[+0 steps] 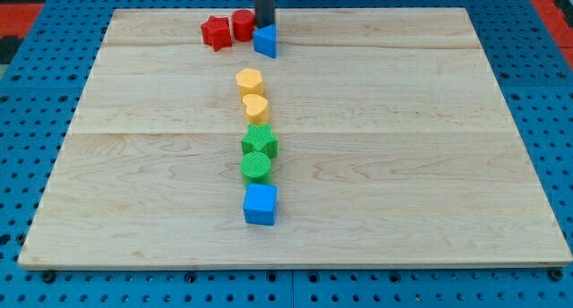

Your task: Move the blue triangle towards the top of the yellow hexagon

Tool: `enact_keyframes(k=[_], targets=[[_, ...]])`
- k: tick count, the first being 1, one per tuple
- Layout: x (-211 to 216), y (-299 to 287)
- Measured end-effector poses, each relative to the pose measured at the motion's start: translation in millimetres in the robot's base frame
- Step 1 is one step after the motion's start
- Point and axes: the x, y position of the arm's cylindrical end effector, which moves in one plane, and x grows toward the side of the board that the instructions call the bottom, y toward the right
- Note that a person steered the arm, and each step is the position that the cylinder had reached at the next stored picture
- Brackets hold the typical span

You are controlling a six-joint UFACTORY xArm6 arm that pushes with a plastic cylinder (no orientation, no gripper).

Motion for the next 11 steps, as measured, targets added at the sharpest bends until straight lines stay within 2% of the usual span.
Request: enact_keyframes(k=[1, 2, 3, 5, 6, 7, 8, 9, 10, 11], targets=[[5, -45], [7, -40], [29, -8], [7, 24], [11, 69], [47, 98], [49, 82], [27, 75], [28, 27], [13, 24]])
